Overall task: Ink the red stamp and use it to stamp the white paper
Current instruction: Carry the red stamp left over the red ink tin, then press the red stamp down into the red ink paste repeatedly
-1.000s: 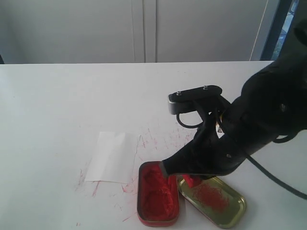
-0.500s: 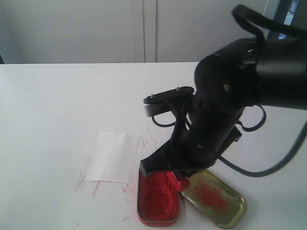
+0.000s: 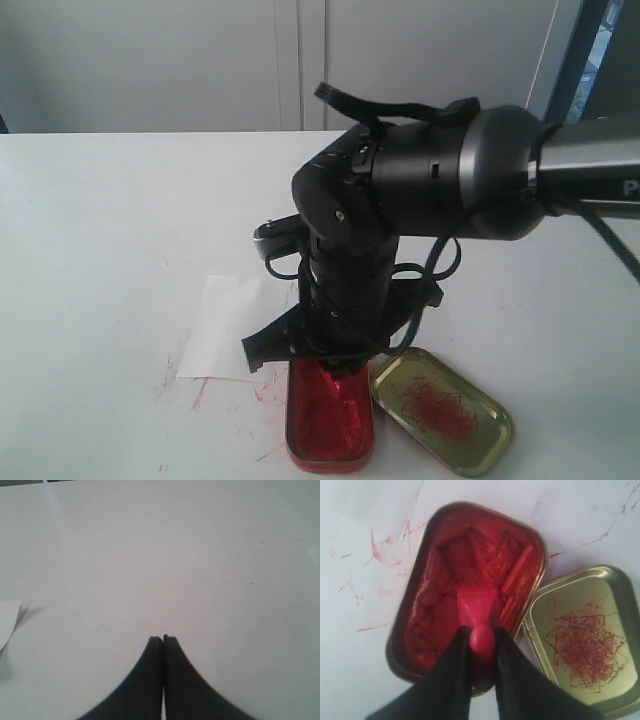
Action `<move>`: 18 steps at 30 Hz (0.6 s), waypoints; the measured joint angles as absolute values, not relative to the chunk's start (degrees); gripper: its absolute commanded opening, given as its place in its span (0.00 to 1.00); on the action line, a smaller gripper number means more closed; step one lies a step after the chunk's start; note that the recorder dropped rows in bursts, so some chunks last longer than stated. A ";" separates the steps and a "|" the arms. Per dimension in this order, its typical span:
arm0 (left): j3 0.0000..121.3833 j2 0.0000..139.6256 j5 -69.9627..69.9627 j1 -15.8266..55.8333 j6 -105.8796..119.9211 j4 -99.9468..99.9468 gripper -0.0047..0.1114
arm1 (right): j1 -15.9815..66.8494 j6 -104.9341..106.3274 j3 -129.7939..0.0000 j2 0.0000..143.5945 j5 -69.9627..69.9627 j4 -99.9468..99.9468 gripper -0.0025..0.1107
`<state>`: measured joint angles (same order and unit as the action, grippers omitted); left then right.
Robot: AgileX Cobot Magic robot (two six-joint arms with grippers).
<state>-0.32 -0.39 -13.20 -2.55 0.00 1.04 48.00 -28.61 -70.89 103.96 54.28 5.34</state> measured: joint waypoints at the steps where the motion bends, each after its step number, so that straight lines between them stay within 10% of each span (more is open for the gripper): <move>1: -0.32 -0.39 -13.20 -2.55 0.00 1.04 0.04 | 48.00 -29.38 -70.89 104.41 53.99 5.38 0.02; 18: -0.32 -0.39 -13.20 -2.55 0.00 1.04 0.04 | 48.00 -41.09 -70.89 106.54 50.36 12.98 0.02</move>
